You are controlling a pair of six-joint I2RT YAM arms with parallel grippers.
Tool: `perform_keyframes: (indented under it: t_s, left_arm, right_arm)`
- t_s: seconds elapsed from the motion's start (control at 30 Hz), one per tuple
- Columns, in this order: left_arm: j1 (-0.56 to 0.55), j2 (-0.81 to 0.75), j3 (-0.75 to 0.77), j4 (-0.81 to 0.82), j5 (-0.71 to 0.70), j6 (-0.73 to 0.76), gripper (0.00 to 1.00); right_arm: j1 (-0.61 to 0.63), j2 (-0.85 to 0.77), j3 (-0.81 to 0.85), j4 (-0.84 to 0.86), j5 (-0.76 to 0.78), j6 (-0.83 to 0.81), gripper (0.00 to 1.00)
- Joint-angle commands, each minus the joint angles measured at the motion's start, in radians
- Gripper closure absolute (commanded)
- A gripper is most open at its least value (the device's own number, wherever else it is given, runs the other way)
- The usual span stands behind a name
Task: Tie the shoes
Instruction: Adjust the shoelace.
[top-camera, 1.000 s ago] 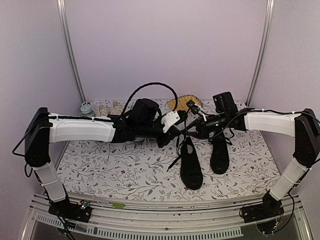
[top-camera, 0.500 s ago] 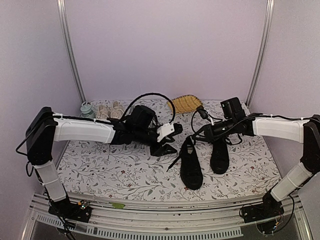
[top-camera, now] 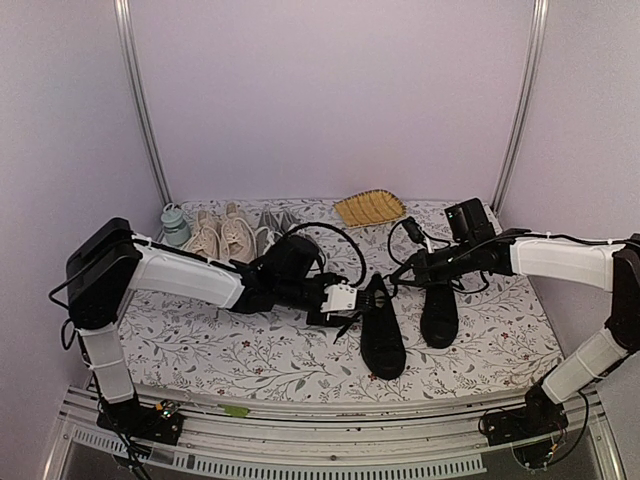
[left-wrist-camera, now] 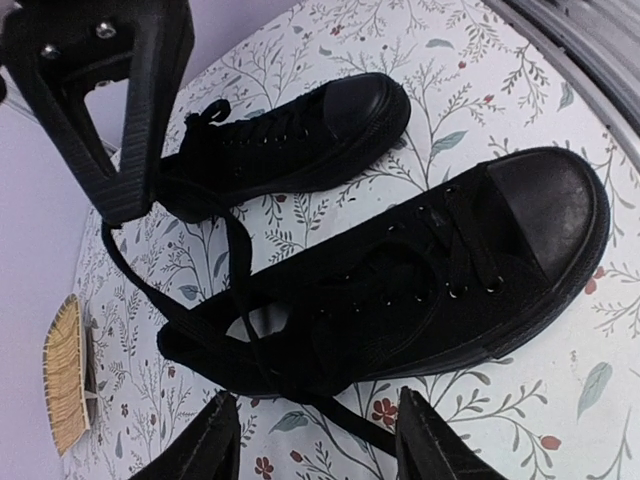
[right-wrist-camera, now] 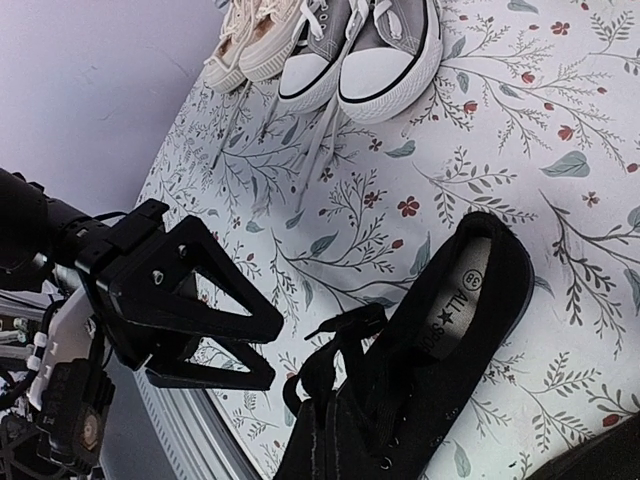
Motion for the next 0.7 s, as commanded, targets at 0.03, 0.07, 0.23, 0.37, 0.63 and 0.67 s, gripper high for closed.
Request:
perform_keyframes:
  t_s: [0.03, 0.07, 0.23, 0.37, 0.63, 0.67]
  left_arm:
    - [-0.009, 0.048, 0.041, -0.001, 0.009, 0.088, 0.46]
    - [-0.009, 0.052, 0.041, 0.0, 0.01, 0.092, 0.46]
    - [-0.015, 0.079, 0.04, 0.078, -0.016, 0.075, 0.45]
    - [-0.029, 0.127, 0.041, 0.122, -0.053, 0.065, 0.49]
    - [-0.033, 0.162, 0.05, 0.195, -0.168, 0.044, 0.64]
    - [-0.034, 0.16, 0.058, 0.196, -0.174, 0.03, 0.7]
  right_arm:
    - [-0.001, -0.032, -0.023, 0.014, 0.022, 0.053, 0.99]
    - [-0.001, -0.032, -0.022, 0.014, 0.024, 0.053, 0.99]
    - [-0.001, -0.027, -0.019, 0.004, 0.029, 0.047, 0.99]
    - [-0.002, -0.026, -0.02, 0.003, 0.029, 0.044, 0.99]
    - [-0.002, -0.028, -0.01, -0.01, 0.018, 0.019, 0.99]
    - [-0.002, -0.029, -0.008, -0.009, 0.012, 0.017, 0.99]
